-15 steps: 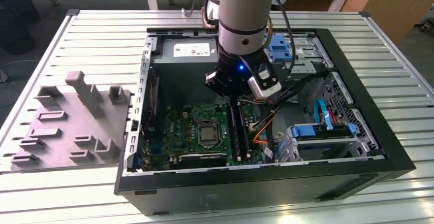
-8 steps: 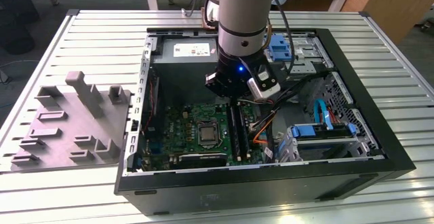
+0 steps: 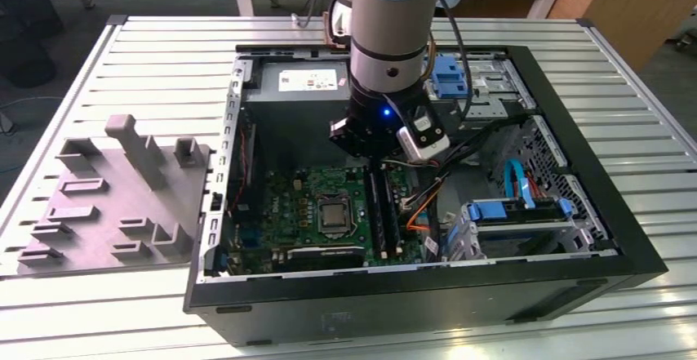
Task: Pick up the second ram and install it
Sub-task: 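Press down the second ram until it locks into place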
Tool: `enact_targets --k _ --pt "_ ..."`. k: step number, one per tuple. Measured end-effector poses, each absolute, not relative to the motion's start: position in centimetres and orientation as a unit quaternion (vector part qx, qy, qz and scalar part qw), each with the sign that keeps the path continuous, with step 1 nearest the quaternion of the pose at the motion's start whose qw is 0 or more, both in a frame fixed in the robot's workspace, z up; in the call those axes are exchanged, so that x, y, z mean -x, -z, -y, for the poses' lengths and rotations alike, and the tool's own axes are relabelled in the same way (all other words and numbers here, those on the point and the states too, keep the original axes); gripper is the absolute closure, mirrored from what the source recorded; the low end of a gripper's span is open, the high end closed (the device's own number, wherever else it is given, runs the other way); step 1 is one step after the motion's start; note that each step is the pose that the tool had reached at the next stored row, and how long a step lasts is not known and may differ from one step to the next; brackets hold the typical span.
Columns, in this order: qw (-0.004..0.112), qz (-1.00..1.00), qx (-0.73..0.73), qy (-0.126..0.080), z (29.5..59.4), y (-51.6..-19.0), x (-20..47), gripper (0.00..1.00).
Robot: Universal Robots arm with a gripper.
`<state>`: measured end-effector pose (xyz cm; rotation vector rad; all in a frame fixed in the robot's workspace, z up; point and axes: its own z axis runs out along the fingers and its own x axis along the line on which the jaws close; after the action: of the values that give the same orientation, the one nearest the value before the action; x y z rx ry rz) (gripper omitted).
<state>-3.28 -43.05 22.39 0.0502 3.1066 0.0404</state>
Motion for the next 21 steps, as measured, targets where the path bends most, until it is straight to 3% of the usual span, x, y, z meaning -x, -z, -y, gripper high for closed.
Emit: enact_targets --k 21 --pt "0.017 -1.000 -0.016 -0.013 43.05 -21.83 3.28 0.89"
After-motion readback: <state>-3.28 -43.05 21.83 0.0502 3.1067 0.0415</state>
